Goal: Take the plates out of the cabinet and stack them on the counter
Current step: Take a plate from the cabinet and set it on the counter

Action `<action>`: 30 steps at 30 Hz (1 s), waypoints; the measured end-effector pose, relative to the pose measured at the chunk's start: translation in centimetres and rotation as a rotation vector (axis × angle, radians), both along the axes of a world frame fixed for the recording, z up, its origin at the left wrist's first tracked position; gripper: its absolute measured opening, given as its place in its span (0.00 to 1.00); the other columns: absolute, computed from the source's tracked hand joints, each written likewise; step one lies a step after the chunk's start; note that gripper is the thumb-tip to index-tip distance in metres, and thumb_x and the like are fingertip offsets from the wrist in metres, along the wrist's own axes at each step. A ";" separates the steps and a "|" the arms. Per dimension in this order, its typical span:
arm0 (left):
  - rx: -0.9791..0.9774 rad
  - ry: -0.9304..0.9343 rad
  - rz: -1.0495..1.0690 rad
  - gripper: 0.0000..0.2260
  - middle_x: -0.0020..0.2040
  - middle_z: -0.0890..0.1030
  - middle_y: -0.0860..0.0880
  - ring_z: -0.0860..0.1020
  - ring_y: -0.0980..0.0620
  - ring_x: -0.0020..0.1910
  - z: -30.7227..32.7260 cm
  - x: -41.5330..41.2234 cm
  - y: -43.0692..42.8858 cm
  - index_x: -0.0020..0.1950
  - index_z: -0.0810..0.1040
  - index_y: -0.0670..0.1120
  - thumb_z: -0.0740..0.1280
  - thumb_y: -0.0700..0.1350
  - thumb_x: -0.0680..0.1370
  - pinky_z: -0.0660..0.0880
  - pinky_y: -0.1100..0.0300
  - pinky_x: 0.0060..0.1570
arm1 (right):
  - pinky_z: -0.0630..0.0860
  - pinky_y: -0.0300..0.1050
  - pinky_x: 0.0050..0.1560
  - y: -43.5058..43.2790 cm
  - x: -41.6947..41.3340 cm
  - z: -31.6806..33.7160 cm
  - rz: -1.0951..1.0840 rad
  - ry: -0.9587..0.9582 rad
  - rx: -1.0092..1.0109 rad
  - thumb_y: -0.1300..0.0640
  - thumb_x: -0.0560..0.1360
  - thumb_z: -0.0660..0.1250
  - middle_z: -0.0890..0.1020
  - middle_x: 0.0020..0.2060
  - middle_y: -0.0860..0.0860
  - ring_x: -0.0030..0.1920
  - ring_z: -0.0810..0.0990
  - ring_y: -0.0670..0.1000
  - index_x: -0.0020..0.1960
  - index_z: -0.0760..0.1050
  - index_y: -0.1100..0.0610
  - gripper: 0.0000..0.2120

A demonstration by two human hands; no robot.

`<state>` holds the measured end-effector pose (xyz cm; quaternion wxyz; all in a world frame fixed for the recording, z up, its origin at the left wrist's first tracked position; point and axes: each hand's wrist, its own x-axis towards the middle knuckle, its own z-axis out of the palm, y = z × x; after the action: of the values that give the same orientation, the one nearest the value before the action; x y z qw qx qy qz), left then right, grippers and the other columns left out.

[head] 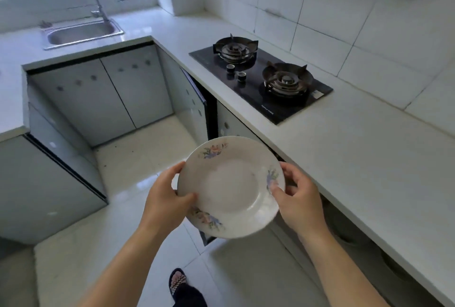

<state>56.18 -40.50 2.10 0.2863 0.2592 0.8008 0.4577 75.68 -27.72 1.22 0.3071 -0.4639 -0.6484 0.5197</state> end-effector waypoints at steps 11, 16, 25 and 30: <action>0.031 0.075 0.309 0.30 0.57 0.77 0.51 0.81 0.52 0.40 1.0 -16.7 -9.7 0.65 0.72 0.52 0.71 0.32 0.66 0.80 0.57 0.38 | 0.80 0.36 0.37 -5.0 -21.3 0.6 0.313 0.033 -0.021 0.59 0.74 0.68 0.80 0.52 0.45 0.47 0.82 0.46 0.62 0.73 0.49 0.17; 0.020 0.169 0.443 0.30 0.54 0.76 0.54 0.80 0.46 0.49 1.7 -26.1 -15.1 0.64 0.72 0.52 0.73 0.33 0.65 0.79 0.53 0.46 | 0.81 0.40 0.38 -8.5 -33.0 0.6 0.439 0.064 -0.024 0.60 0.74 0.68 0.80 0.49 0.42 0.40 0.82 0.40 0.60 0.73 0.46 0.17; 0.016 0.130 0.604 0.30 0.56 0.77 0.57 0.80 0.48 0.50 0.8 -34.9 -21.1 0.62 0.71 0.57 0.73 0.36 0.64 0.79 0.49 0.50 | 0.76 0.34 0.32 -12.4 -45.2 0.0 0.597 0.037 -0.039 0.63 0.73 0.67 0.82 0.44 0.43 0.35 0.82 0.41 0.63 0.74 0.51 0.19; -0.010 0.125 0.669 0.30 0.57 0.76 0.56 0.79 0.48 0.52 0.5 -38.3 -21.5 0.64 0.71 0.54 0.72 0.36 0.65 0.78 0.49 0.53 | 0.74 0.31 0.30 -12.4 -50.2 -0.2 0.660 -0.004 -0.005 0.65 0.73 0.66 0.81 0.44 0.42 0.33 0.81 0.40 0.61 0.75 0.51 0.18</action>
<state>17.92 -61.99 2.56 0.0720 0.0082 0.8598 0.5055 25.44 -40.16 1.07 0.1198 -0.2303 -0.7630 0.5920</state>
